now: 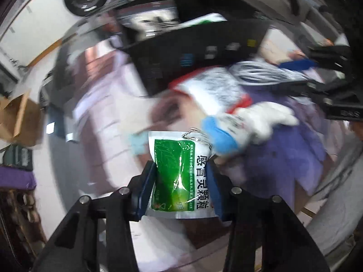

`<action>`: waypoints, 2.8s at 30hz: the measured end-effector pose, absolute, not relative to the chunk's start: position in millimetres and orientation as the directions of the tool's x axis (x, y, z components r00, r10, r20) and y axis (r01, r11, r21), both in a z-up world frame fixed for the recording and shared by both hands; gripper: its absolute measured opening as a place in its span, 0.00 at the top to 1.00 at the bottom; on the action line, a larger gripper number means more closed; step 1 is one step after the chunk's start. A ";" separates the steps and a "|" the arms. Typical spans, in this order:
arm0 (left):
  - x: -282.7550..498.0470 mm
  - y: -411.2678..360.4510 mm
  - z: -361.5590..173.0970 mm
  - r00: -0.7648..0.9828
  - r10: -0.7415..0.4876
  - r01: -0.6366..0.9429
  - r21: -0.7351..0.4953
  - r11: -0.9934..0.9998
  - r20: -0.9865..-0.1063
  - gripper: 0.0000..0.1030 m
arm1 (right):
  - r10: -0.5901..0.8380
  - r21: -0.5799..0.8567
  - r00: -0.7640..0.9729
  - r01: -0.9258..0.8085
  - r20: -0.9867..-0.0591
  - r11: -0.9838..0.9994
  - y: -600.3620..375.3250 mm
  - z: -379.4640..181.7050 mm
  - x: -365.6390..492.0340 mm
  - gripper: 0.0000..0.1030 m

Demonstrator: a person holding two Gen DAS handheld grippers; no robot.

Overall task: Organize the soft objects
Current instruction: 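Grasp the white cable with the right tool while the left tool grasps another green sachet, then lift the white cable with the right tool while the left tool lifts the green sachet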

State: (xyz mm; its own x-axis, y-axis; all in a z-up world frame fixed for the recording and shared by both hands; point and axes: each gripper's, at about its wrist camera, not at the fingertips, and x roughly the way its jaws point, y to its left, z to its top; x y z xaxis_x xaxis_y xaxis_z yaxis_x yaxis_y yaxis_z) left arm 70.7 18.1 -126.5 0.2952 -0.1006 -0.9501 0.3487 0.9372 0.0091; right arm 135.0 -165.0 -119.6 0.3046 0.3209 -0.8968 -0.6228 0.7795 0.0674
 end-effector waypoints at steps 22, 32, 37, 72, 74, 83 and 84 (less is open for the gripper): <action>77.6 0.7 -129.6 0.321 -0.049 0.307 0.055 0.950 -0.946 0.31 | 0.213 -0.014 0.285 -0.628 -0.935 0.778 -165.0 -132.7 118.8 0.64; 80.2 -2.7 -127.1 0.294 -0.111 0.336 -0.006 0.942 -0.949 0.59 | 0.220 -0.034 0.324 -0.627 -0.920 0.778 -164.9 -134.6 121.0 0.74; 76.2 -4.1 -124.2 0.306 -0.104 0.334 0.005 0.942 -0.946 0.68 | 0.225 -0.050 0.341 -0.640 -0.913 0.767 -167.0 -129.8 115.0 0.75; 30.8 23.6 -0.2 0.813 -0.221 0.286 0.040 0.957 -0.539 0.81 | 0.502 -0.021 0.728 -0.576 -0.466 0.817 -191.1 -9.2 59.7 0.75; 28.4 22.7 2.2 0.822 -0.218 0.286 0.051 0.957 -0.526 0.81 | 0.515 -0.045 0.756 -0.578 -0.403 0.815 -192.2 -1.8 50.2 0.75; 10.6 31.6 19.9 0.888 -0.227 0.264 0.039 0.964 -0.400 0.81 | 0.553 -0.111 0.818 -0.571 -0.158 0.813 -198.0 27.5 4.1 0.75; 8.8 34.4 22.3 0.896 -0.228 0.260 0.033 0.965 -0.382 0.81 | 0.556 -0.110 0.816 -0.574 -0.155 0.811 -198.5 28.8 2.9 0.75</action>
